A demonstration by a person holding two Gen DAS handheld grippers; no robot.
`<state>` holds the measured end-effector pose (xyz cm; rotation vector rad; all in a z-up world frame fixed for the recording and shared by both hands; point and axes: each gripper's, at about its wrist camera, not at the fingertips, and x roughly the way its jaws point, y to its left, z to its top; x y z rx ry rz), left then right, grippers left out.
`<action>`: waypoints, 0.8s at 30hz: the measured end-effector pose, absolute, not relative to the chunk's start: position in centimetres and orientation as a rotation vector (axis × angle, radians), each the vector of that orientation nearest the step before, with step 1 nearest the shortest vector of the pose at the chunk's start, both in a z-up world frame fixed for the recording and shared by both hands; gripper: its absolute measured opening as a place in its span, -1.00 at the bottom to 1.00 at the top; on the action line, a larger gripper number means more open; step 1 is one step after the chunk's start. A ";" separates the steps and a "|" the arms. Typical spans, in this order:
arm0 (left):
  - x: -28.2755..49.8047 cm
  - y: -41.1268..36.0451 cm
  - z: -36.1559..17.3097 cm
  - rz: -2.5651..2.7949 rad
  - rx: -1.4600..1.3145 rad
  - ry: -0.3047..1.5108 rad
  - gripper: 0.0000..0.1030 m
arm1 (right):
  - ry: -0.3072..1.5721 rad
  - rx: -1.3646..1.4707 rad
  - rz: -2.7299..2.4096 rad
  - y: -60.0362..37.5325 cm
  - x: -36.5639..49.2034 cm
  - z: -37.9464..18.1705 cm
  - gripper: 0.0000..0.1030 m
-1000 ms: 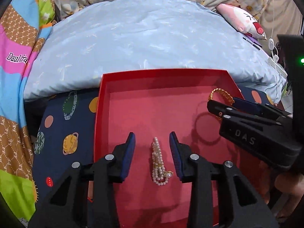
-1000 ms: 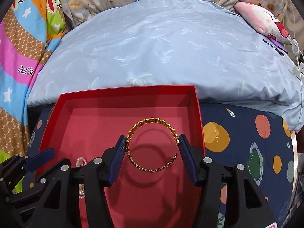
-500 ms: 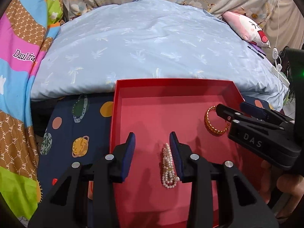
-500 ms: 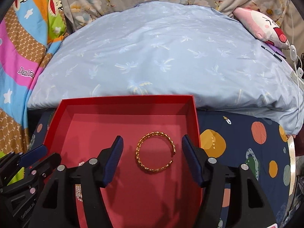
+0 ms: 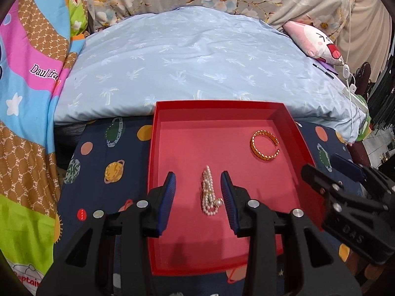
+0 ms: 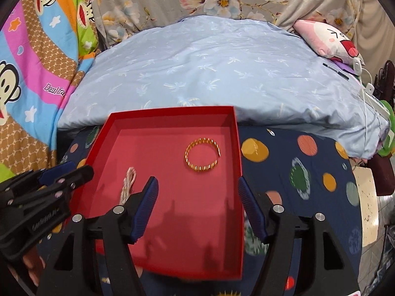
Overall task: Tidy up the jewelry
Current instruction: 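Carry the pearl necklace and gold bangle into the red tray and release both, then grasp the dark bead bracelet with the left tool while the right tool grasps the gold watch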
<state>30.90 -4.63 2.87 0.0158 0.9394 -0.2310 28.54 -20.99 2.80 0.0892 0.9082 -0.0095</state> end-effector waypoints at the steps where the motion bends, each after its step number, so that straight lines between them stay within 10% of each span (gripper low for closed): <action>1: 30.4 -4.6 3.0 -0.231 0.019 0.940 -0.30 | 0.901 0.089 -0.011 -21.0 27.3 3.1 0.30; 24: 13.2 0.7 0.4 -0.190 0.003 1.042 -0.15 | 1.001 0.086 -0.007 -20.3 7.0 0.1 0.36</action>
